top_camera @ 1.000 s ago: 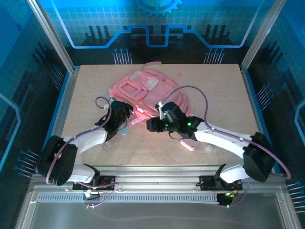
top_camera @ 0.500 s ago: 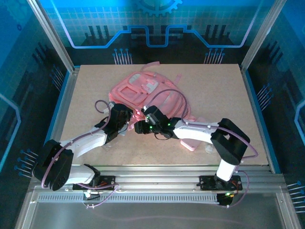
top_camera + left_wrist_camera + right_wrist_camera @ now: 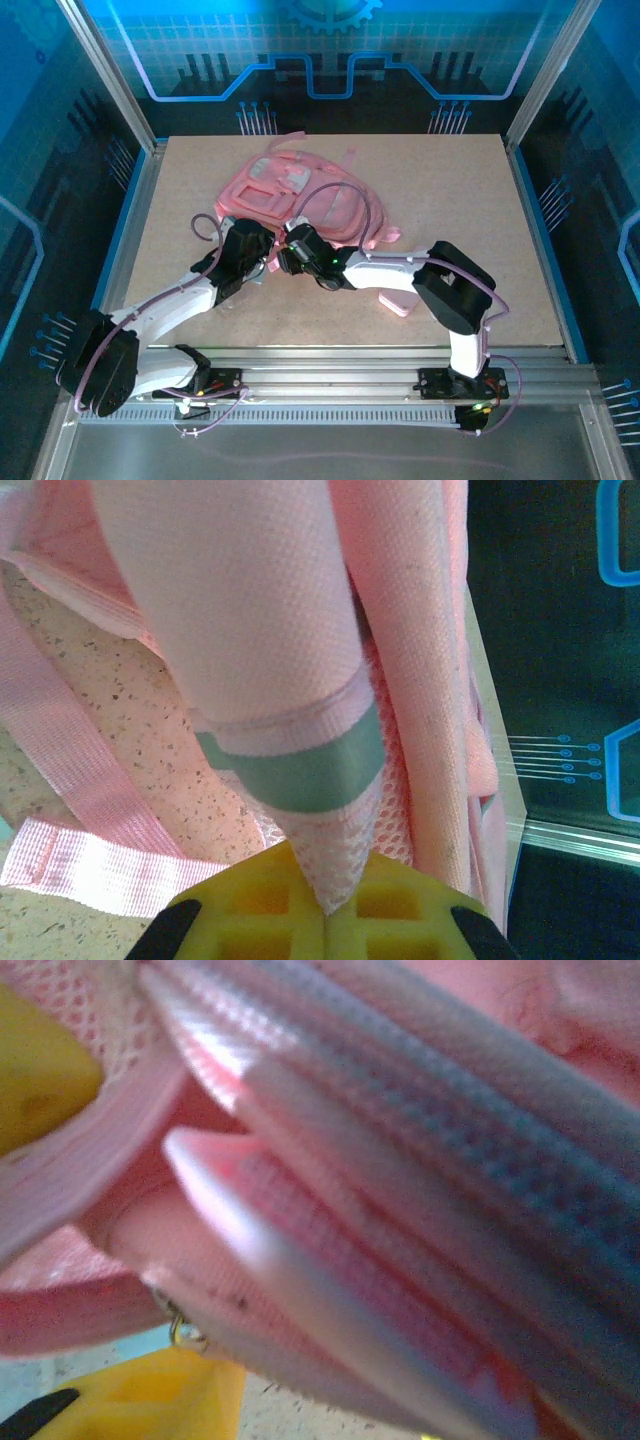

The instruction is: Pack books, pencil case, and school supplies into a backpack

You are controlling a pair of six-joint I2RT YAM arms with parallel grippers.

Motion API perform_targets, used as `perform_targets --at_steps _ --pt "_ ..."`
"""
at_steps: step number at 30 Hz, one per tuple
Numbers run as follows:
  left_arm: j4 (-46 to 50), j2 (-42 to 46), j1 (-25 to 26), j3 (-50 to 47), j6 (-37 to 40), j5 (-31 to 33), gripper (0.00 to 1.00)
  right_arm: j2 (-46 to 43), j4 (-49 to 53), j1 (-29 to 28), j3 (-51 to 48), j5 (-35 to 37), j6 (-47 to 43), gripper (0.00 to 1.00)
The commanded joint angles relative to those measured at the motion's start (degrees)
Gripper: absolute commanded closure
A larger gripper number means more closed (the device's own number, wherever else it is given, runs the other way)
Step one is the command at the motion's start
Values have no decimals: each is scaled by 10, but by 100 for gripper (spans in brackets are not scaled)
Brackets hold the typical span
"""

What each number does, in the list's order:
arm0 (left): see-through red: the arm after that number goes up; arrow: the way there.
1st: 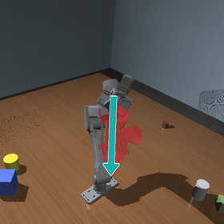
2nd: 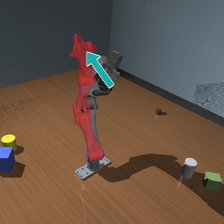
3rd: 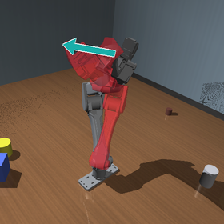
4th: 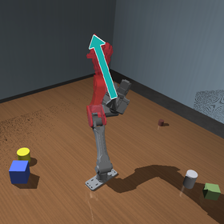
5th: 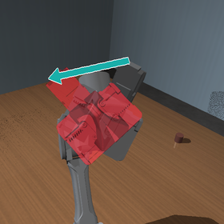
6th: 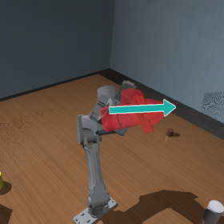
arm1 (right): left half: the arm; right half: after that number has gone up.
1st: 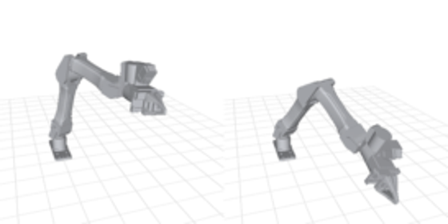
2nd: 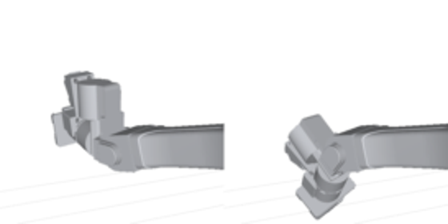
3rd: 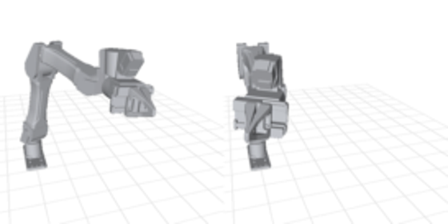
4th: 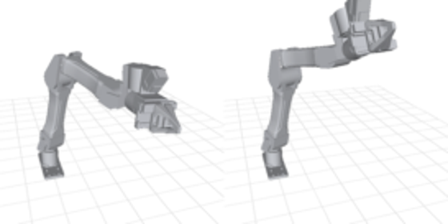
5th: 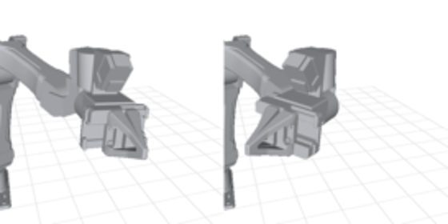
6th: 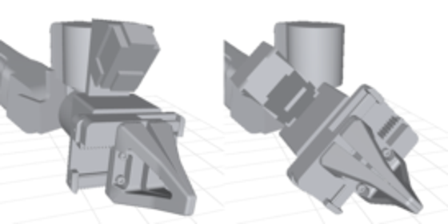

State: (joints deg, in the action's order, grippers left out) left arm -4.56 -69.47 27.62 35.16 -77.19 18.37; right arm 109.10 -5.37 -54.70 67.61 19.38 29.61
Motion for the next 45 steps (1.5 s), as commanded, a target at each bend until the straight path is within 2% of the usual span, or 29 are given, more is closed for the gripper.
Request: perform_targets --at_steps 1,3,7,12,17,23,33,37,42,45 --pt "-10 24 23 27 -16 -37 100 14 -94 10 25 25 -36 55" --pt "-12 17 24 29 -18 -40 100 18 -98 11 29 9 -31 61" --pt "-17 5 25 31 -19 -40 100 14 -136 14 22 -36 -29 78" --pt "-18 -4 24 31 -7 -15 100 1 -166 43 -9 -144 18 100" --pt "-12 -10 15 32 5 8 100 -20 -194 75 -62 -202 38 100" --pt "-16 -12 -11 38 22 1 100 -45 -182 100 -100 -249 5 100" --pt "-4 -7 -38 53 49 -18 100 -87 -124 133 -128 -248 -55 100" --pt "-10 -13 -36 55 33 -40 100 -100 -126 125 -126 -259 -73 100" --pt "-18 -18 -23 63 23 -48 100 -83 -125 89 -93 -238 -90 82" --pt "-20 -17 -18 67 17 -51 100 -63 -138 81 -76 -234 -79 76"
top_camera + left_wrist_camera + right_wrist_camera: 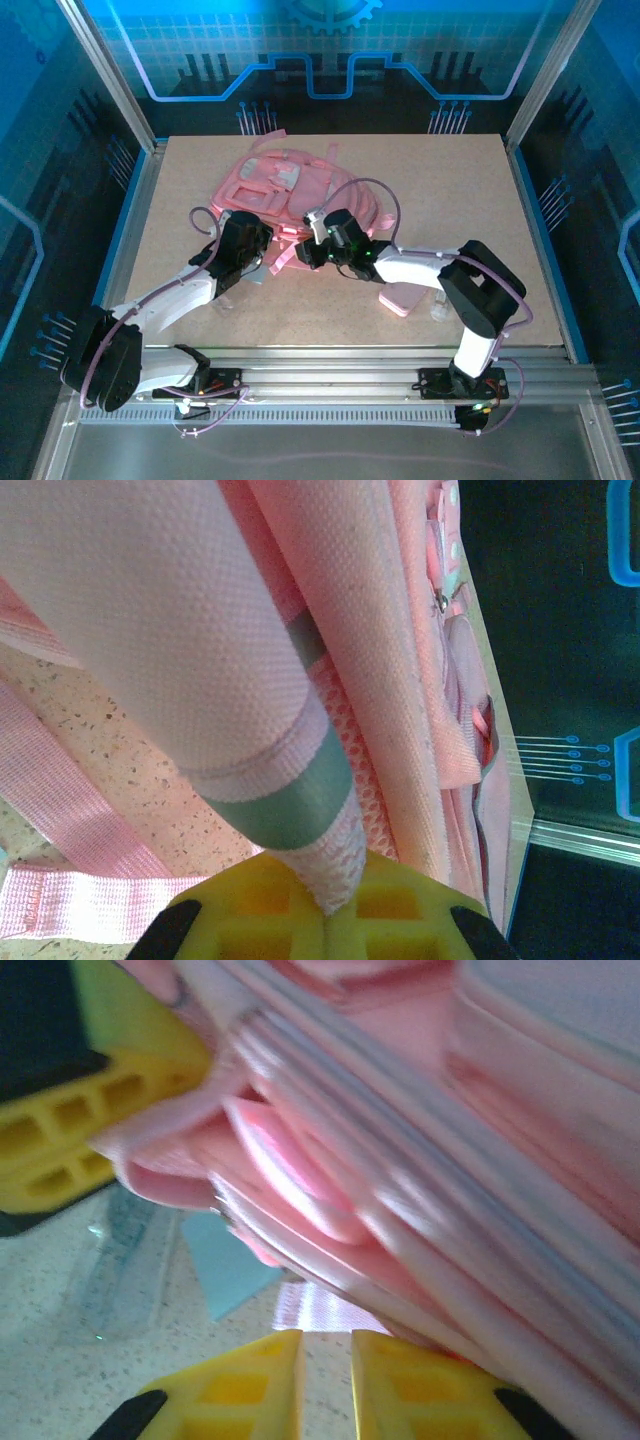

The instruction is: Pack books, pencil case, and school supplies into a backpack

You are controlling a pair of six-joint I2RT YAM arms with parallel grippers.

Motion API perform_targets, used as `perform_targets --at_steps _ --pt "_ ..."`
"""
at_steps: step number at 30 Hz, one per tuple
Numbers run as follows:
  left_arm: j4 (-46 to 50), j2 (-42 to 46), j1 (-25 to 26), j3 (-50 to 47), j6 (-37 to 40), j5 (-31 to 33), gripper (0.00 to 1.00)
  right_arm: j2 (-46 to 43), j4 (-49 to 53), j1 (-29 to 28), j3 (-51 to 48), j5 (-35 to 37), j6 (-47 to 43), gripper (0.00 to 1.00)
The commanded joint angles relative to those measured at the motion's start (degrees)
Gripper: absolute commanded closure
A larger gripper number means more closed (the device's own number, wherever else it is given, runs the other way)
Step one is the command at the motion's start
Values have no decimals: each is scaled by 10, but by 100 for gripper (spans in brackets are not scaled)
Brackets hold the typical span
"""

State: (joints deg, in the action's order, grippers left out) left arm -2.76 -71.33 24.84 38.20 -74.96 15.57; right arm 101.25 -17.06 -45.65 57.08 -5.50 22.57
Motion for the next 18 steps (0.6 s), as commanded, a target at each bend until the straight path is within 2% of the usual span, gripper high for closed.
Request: perform_targets --at_steps 1,8,12,18 --pt "-37 1 12 37 -7 -23 100 23 -27 -10 34 15 -3 74" --pt "-46 -3 27 39 -24 -26 100 72 -40 -24 82 16 13 65" --pt "-50 -6 36 44 -31 -31 100 101 -36 -27 105 25 24 57" --pt "-54 -9 48 48 -38 -32 100 125 -35 -34 126 48 41 56"
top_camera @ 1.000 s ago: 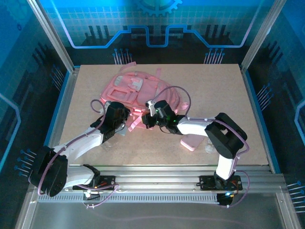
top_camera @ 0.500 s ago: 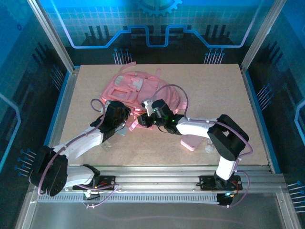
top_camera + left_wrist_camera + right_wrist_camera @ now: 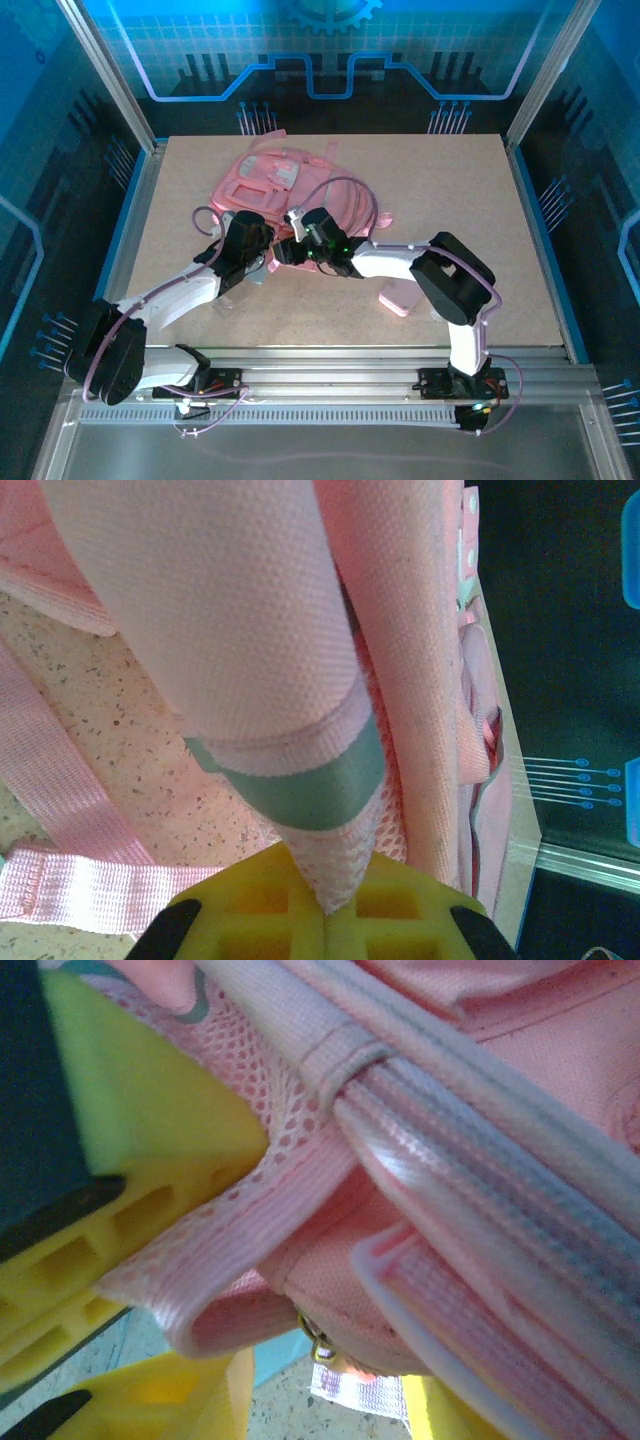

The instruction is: Pack books, pencil case, and school supplies into a backpack

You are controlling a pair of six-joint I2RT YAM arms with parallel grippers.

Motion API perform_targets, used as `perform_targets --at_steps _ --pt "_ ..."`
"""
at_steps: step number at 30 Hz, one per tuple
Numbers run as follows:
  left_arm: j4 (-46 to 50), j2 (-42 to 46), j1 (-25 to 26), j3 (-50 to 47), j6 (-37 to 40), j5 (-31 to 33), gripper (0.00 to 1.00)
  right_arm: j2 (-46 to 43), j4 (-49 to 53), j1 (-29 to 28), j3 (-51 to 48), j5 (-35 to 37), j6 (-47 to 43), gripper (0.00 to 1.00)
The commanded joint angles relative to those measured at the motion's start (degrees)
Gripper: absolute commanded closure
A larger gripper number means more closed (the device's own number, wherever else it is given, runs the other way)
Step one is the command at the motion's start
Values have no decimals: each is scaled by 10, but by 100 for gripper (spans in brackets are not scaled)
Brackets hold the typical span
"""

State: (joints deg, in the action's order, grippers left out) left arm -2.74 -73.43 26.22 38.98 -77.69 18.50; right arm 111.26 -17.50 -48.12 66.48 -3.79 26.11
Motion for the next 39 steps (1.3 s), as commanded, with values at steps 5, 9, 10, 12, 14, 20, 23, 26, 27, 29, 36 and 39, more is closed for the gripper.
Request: perform_targets --at_steps 5,9,10,12,14,20,23,26,27,29,36,39 --pt "-63 15 37 42 -21 -65 100 33 49 -24 58 179 21 55" --pt "-69 23 40 46 -23 -72 100 54 43 -34 65 256 21 56" --pt "-68 25 42 49 -24 -74 100 61 40 -34 71 259 22 56" --pt "-66 30 43 49 -24 -76 100 74 33 -33 84 249 16 59" --pt "-64 34 43 48 -26 -76 100 81 24 -34 92 239 14 64" --pt "-59 42 43 41 -27 -67 100 68 -12 -23 78 209 23 100" --pt "-50 41 39 38 -6 -44 100 46 -21 -10 49 168 30 100" --pt "-32 39 21 38 19 -40 100 13 -3 1 12 144 26 100" --pt "-29 39 16 36 22 -40 100 1 3 5 -4 138 23 100" --pt "-29 40 4 28 25 -40 100 -27 17 18 -36 116 19 100" --pt "-32 34 -13 22 45 -60 100 -94 70 57 -107 77 -30 100" --pt "-29 31 -19 22 51 -72 100 -115 94 74 -120 68 -55 100"
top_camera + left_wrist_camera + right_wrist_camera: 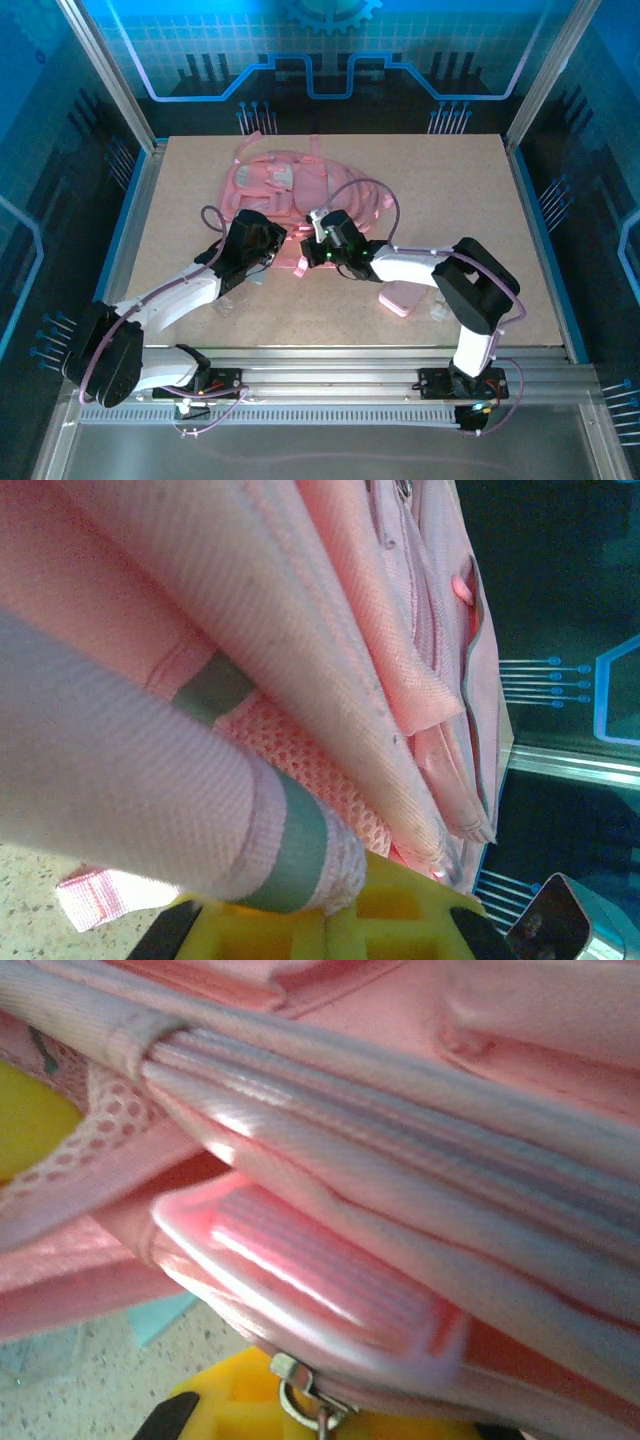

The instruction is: Pack books, pencil case, and school supplies into a backpack

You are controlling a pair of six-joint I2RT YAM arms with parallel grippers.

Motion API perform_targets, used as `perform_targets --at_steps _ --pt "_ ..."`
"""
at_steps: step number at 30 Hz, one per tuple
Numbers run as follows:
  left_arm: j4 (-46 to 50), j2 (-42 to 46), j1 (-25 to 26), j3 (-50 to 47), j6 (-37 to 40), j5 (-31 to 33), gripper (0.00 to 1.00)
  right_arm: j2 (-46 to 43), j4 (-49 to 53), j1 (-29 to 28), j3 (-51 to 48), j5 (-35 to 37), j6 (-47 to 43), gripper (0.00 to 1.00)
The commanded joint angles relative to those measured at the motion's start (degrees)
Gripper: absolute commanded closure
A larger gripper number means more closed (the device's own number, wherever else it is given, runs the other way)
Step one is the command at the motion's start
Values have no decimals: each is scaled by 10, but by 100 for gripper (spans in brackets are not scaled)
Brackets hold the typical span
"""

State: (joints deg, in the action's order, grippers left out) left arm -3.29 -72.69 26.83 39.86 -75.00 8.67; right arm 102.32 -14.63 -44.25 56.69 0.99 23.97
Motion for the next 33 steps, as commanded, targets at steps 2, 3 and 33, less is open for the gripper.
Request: perform_targets --at_steps 2,3,33 --pt "-22 23 -27 15 32 22 100 -35 82 48 -26 15 -49 100" --pt "-18 22 -28 16 35 20 100 -37 90 53 -26 16 -56 100" --pt "-97 -282 -176 201 186 -152 16 -62 262 37 36 -184 -102 100"
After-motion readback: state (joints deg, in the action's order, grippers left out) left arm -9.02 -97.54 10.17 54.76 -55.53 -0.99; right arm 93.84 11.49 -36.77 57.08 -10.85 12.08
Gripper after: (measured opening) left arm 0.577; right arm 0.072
